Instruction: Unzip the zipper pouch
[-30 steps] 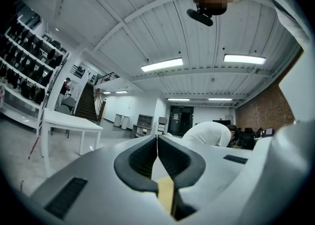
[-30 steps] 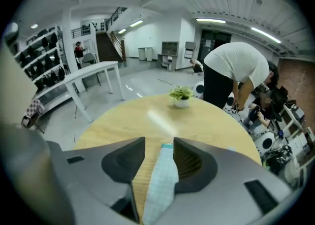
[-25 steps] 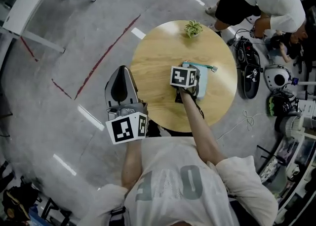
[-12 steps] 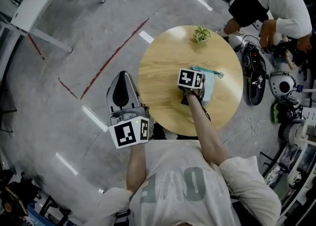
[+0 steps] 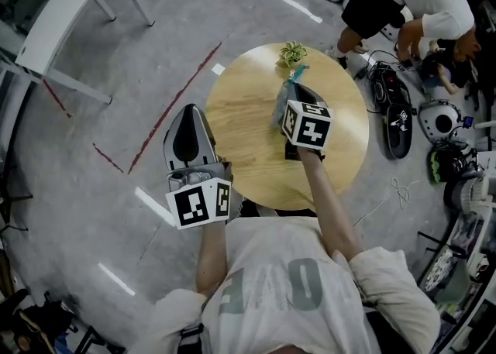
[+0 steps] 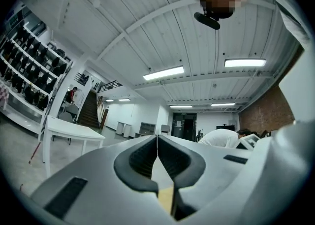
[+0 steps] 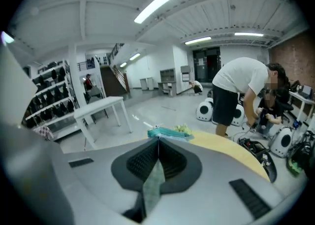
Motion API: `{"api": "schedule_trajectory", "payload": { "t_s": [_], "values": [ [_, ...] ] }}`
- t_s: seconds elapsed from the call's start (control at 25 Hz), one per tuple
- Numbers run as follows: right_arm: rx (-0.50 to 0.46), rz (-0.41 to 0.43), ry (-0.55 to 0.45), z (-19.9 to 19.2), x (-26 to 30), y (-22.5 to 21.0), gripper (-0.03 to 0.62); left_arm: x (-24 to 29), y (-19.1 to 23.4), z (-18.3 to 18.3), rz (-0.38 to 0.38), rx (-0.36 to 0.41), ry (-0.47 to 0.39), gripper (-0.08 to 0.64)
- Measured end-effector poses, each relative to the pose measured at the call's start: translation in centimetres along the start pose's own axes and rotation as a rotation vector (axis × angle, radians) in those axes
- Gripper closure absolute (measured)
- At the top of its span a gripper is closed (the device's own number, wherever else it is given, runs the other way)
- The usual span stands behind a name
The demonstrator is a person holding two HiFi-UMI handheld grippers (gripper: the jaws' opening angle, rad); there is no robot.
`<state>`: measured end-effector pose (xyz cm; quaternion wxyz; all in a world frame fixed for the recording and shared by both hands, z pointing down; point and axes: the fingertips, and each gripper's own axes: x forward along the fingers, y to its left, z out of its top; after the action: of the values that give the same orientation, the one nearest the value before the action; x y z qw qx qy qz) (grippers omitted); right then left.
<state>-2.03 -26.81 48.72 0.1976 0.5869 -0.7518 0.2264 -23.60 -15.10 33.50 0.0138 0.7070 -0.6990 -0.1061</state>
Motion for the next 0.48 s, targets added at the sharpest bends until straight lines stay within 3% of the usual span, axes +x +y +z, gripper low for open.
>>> {"api": "schedule_trajectory", "payload": {
  "t_s": [0.24, 0.48],
  "values": [
    [-0.080, 0.229, -0.289, 7.7, -8.3, 1.7, 0.561, 0.6, -4.6, 3.2, -0.114, 0.025, -0.053, 0.531],
    [-0.188, 0.409, -0.513, 10.6, -17.6, 1.9, 0.561, 0.5, -10.7, 5.9, -0.274, -0.017, -0.076, 0.531]
  ]
}}
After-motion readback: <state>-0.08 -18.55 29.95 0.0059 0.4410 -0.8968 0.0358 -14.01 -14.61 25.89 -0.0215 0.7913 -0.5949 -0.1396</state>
